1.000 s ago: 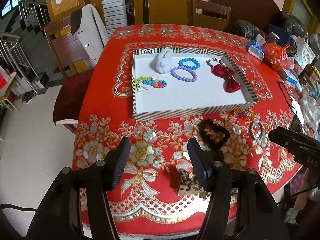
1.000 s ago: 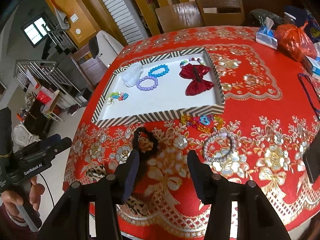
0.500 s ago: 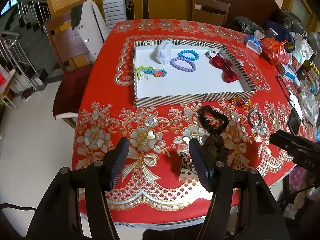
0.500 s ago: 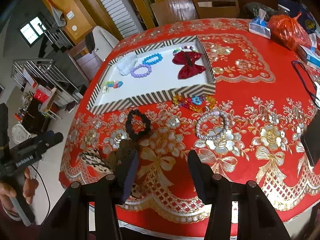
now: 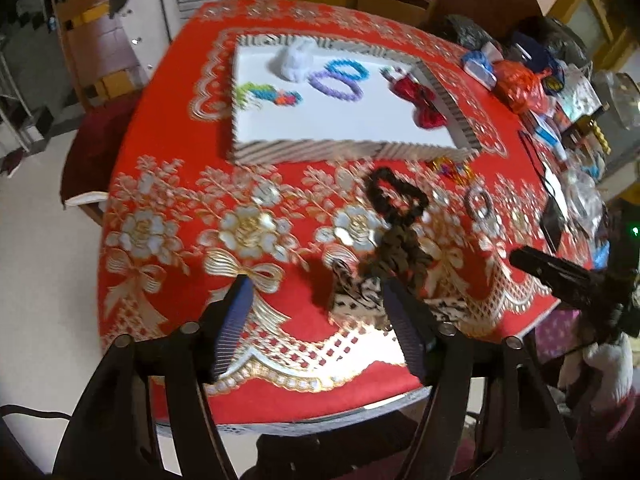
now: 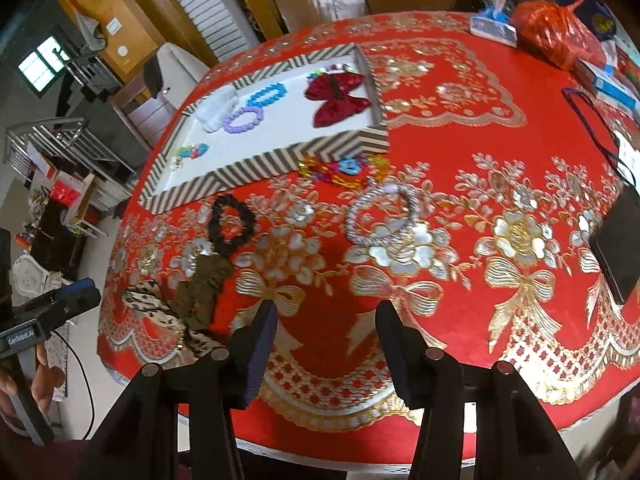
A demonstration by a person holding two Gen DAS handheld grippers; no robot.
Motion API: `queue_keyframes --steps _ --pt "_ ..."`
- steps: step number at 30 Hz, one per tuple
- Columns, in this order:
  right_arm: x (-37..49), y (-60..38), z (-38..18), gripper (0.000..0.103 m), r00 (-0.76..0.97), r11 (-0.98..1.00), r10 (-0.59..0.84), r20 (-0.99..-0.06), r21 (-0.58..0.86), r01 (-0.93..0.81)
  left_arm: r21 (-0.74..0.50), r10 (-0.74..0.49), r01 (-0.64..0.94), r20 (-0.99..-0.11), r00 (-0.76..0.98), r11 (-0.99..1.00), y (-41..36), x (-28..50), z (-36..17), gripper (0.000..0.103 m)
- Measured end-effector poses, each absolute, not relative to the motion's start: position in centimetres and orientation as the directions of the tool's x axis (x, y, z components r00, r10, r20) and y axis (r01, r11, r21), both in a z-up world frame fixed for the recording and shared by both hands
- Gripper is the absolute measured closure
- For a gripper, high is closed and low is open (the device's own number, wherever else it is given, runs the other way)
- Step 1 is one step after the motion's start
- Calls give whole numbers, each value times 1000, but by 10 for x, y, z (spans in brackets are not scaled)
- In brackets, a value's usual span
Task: Organize jewelry
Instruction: 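Grasp the brown scrunchie with the left tool while the right tool grasps the grey beaded bracelet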
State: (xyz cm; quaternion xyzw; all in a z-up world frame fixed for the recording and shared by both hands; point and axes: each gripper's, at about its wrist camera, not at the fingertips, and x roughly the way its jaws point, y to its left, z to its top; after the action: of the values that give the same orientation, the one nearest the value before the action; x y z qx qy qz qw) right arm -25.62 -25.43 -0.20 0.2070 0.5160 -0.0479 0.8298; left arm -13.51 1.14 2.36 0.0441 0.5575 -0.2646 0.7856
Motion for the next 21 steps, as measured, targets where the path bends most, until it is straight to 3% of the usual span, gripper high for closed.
queue_keyframes --steps 12,17,21 --pt "-249 -276 -11 54 466 893 107 -878 291 344 -232 -384 542 -904 186 808 -33 -133 18 28" --pt "-228 -294 -14 54 477 904 28 -878 226 364 -186 -349 588 -920 177 787 -60 -134 5 28" --pt "-208 -305 -23 61 455 920 -7 -891 173 351 -147 -303 593 -937 172 792 -71 -130 -11 28"
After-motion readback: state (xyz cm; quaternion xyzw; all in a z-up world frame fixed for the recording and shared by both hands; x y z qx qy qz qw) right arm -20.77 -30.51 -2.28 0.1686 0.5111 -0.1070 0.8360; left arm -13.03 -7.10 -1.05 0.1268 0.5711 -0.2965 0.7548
